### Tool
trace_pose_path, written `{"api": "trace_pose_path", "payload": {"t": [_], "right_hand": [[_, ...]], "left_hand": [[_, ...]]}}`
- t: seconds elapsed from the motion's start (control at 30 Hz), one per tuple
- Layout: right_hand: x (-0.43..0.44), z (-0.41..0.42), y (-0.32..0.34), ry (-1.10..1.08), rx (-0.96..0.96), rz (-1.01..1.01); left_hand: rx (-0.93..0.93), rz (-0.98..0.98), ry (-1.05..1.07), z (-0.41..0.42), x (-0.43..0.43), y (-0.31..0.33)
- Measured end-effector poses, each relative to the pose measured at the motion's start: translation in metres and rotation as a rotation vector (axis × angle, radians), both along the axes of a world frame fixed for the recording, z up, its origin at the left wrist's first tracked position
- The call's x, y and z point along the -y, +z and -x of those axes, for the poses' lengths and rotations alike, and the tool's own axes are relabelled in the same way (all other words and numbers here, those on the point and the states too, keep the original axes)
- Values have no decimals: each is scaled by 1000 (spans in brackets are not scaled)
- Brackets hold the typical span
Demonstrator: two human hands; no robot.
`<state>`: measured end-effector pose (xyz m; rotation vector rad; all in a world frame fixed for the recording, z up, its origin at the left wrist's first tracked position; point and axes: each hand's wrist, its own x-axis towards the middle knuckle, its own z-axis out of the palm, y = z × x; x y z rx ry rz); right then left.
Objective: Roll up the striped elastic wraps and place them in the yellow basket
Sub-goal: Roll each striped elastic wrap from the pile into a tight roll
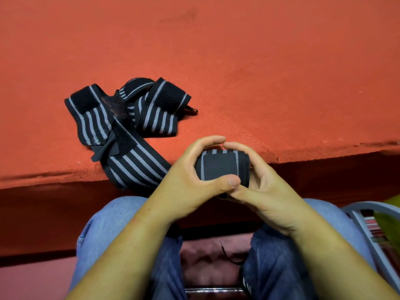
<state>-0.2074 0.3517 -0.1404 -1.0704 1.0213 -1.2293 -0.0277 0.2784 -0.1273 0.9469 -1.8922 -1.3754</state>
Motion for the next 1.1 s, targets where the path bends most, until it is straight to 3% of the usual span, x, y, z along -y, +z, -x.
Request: {"api": "trace_pose_path", "payload": {"t": [0.13,0.5,0.87,1.1], "right_hand": [[-1,-1,0,44,-102,13],[-2,-5,-1,72,-128,10],[-18,3,12,-118,-158,41],[-50,22,30,-210,-341,37]], "left_hand": [[19,-10,48,0,1,2],[-84,-37,186,2,4,0],[-89,-209,-51,8,-9,7],[-167,-263,-146,29,-26,15]]}}
